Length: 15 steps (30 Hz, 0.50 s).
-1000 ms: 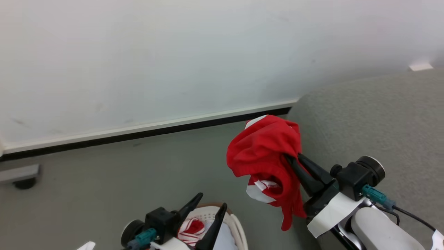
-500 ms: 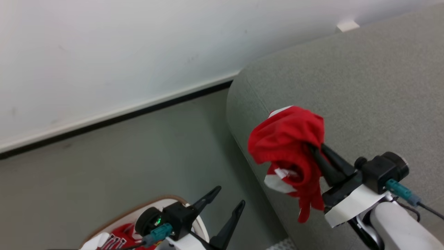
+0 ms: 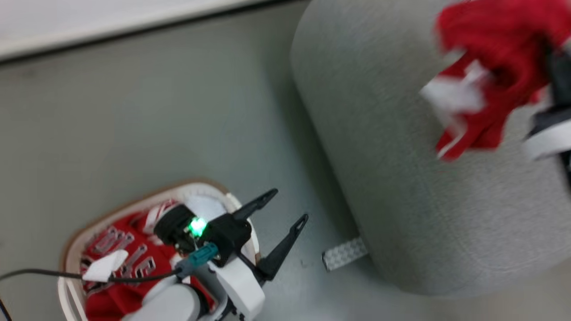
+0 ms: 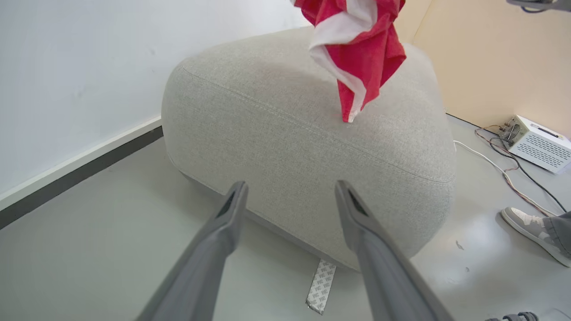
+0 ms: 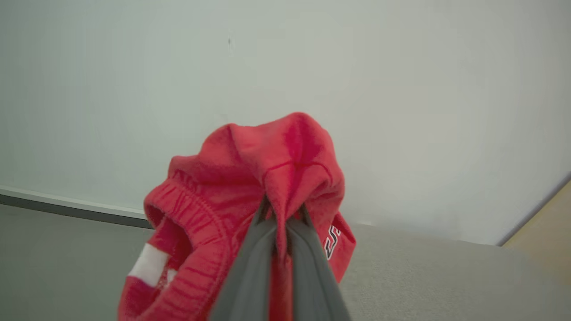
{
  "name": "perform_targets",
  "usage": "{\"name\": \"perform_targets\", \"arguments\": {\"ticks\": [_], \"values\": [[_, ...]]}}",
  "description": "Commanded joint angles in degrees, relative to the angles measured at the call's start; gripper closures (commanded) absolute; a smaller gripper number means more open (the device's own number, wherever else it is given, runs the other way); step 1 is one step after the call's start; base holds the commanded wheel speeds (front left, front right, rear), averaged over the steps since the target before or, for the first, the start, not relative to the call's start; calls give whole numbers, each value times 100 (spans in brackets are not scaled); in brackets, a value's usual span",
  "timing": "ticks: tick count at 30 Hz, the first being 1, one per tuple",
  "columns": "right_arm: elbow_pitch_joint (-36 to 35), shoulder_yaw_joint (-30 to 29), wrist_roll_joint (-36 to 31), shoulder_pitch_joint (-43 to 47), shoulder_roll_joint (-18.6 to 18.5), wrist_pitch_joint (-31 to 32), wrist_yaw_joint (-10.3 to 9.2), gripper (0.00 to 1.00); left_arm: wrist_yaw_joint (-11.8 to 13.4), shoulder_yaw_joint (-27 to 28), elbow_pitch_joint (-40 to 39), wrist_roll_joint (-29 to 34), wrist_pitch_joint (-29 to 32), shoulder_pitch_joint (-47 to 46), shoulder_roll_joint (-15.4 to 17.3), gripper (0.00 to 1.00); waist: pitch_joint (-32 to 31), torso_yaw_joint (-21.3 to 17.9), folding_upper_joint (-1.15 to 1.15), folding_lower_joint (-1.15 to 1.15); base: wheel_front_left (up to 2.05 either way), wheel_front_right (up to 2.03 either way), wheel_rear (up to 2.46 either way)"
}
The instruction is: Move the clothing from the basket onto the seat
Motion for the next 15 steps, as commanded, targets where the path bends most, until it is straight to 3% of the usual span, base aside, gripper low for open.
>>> {"name": "perform_targets", "arguments": {"ticks": [1, 9, 12, 14, 15], "values": [[239, -242, 29, -320, -90, 1, -14, 100, -43, 2, -87, 121, 55, -170, 95, 0, 869, 323, 0, -2, 0, 0, 0], [1609, -1388, -451, -1407, -705, 102, -14, 100, -132, -33, -306, 142, 201, -662, 263, 0, 1660, 671, 0, -2, 0, 0, 0], [2167, -1818, -773, -1522, -688, 152, -14, 97, -133, -9, -286, 115, 198, -763, 247, 0, 1791, 727, 0, -2, 0, 0, 0], [2482, -2061, -912, -1544, -534, 137, -13, 54, -79, 26, -234, 73, 156, -779, 226, 0, 1808, 724, 0, -2, 0, 0, 0], [2601, -2171, -1003, -1536, -463, 109, -14, 0, -49, 52, -208, 62, 128, -774, 225, 0, 1805, 708, 0, -2, 0, 0, 0]]}}
